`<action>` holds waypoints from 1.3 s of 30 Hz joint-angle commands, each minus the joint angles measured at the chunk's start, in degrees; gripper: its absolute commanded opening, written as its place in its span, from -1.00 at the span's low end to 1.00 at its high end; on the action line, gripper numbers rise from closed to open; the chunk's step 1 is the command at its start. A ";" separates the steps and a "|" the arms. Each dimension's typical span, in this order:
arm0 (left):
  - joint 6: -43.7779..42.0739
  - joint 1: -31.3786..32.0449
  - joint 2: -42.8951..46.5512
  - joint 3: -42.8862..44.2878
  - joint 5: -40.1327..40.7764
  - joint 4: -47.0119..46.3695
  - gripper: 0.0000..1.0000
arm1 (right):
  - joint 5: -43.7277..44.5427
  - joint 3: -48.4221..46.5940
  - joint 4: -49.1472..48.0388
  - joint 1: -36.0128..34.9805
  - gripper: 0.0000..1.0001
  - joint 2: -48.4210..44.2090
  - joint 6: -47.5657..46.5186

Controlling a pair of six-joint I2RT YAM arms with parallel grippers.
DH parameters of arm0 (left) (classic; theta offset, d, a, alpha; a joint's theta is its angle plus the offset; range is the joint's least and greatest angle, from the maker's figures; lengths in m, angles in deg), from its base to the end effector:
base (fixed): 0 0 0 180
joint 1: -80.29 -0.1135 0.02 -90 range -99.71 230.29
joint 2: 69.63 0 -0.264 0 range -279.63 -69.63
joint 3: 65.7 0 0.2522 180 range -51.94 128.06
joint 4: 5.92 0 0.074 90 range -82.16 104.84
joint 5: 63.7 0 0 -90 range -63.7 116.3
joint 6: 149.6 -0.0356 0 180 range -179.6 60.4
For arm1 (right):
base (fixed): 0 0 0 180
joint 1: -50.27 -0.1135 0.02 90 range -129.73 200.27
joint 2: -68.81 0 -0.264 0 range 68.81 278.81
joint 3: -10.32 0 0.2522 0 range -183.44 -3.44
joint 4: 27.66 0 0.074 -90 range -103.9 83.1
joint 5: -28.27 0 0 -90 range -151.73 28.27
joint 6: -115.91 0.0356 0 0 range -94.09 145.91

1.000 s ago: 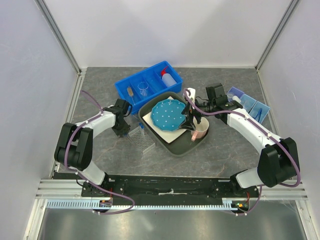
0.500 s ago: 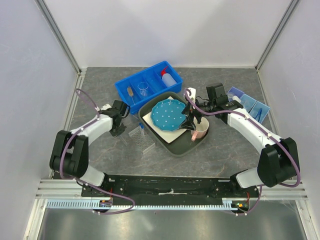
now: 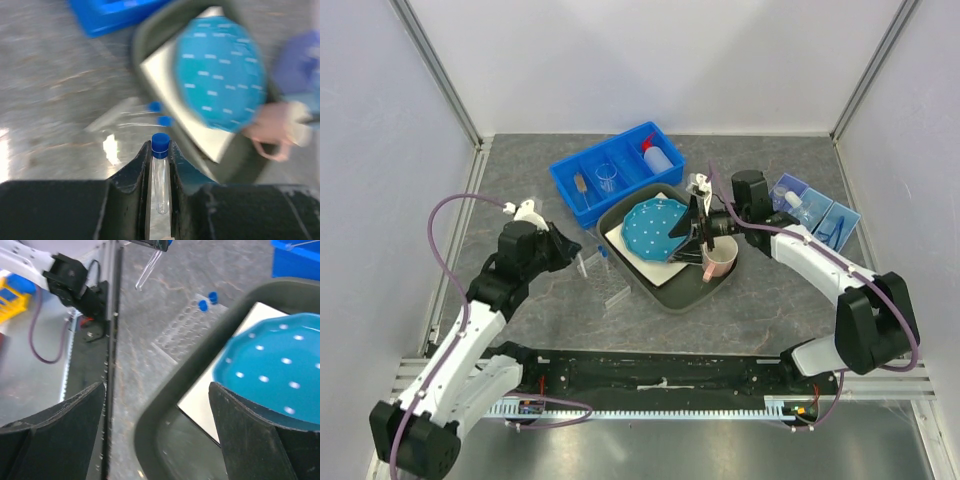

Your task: Organize the chemistry lab equipment

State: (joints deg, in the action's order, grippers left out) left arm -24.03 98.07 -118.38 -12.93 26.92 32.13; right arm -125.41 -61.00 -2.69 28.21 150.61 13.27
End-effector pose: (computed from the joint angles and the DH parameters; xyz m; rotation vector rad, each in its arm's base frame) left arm 0.1795 -0.0571 0.2683 -0.3483 2.1843 -0.5170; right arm 0.2693 0.1436 0.2769 -1.1813 1.6805 1.2936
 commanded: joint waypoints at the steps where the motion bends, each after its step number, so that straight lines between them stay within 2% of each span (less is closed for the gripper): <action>1: -0.96 2.60 6.03 -3.58 -18.90 -19.61 -0.95 | -6.91 6.83 -36.57 -5.17 0.86 0.11 35.60; 2: 1.23 4.87 6.04 -3.76 -18.82 -23.64 -0.95 | -6.20 6.93 -38.86 -6.40 0.86 0.64 36.98; 6: 3.45 11.56 3.23 -2.27 -13.30 -30.17 -0.95 | -1.37 6.84 -42.21 -12.20 0.88 3.10 43.56; 7: 3.54 12.79 1.57 -1.48 -12.15 -31.31 -0.95 | 0.12 7.72 -44.32 -12.73 0.88 3.89 48.54; 10: 3.10 18.67 -2.38 0.72 -7.75 -34.39 -0.95 | 2.76 9.57 -52.32 -13.44 0.86 4.86 54.81; 13: 2.66 22.28 -5.90 2.74 -4.15 -36.77 -0.95 | 4.96 10.45 -51.98 -13.71 0.82 5.21 55.71; 18: 3.18 24.23 -7.76 3.10 -0.80 -39.76 -0.96 | 6.81 10.36 -50.58 -13.79 0.66 6.27 56.06; 19: 3.19 24.41 -7.76 3.01 -0.71 -39.85 -0.96 | 6.81 10.36 -50.58 -13.79 0.58 6.35 56.15; 20: 3.19 24.49 -7.33 2.92 0.94 -39.85 -0.96 | 6.90 10.36 -50.58 -13.79 0.36 6.53 56.32; 23: 3.10 24.58 -6.27 2.31 3.14 -38.98 -0.96 | 6.64 10.28 -51.01 -13.79 0.02 6.71 56.85; 28: 2.75 24.58 -3.63 0.99 5.18 -37.92 -0.95 | 5.68 10.28 -52.68 -13.79 -0.34 7.23 58.34; 29: 2.75 24.58 -3.46 0.99 4.57 -37.66 -0.95 | 5.24 10.19 -52.86 -13.97 -0.51 7.41 58.35; 32: 2.75 24.50 -3.28 0.99 2.46 -36.78 -0.71 | 3.74 9.57 -52.77 -14.32 -0.74 8.11 57.30; 33: 2.49 24.49 -3.11 1.16 1.93 -36.43 -0.51 | 3.39 9.31 -52.43 -14.41 -0.77 8.11 56.42; 35: 2.40 24.41 -2.49 1.69 0.70 -34.68 -0.24 | 2.86 8.87 -49.01 -14.50 -0.80 7.94 52.40; 36: 1.96 24.32 -2.23 2.39 0.43 -32.58 0.05 | 2.69 8.35 -47.69 -14.50 -0.80 7.50 50.89; 38: 1.35 23.79 -1.18 3.35 -0.27 -29.58 0.28 | 2.42 7.82 -43.65 -14.41 -0.82 7.06 45.55; 39: 0.56 23.62 -0.73 4.49 -0.27 -26.52 0.47 | 2.33 7.38 -42.07 -14.50 -0.83 6.36 43.51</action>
State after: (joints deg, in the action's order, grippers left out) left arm -21.71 122.33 -121.62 -12.17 27.84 0.16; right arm -121.28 -50.88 -49.99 14.00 157.95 66.31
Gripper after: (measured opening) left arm 0.619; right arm 0.219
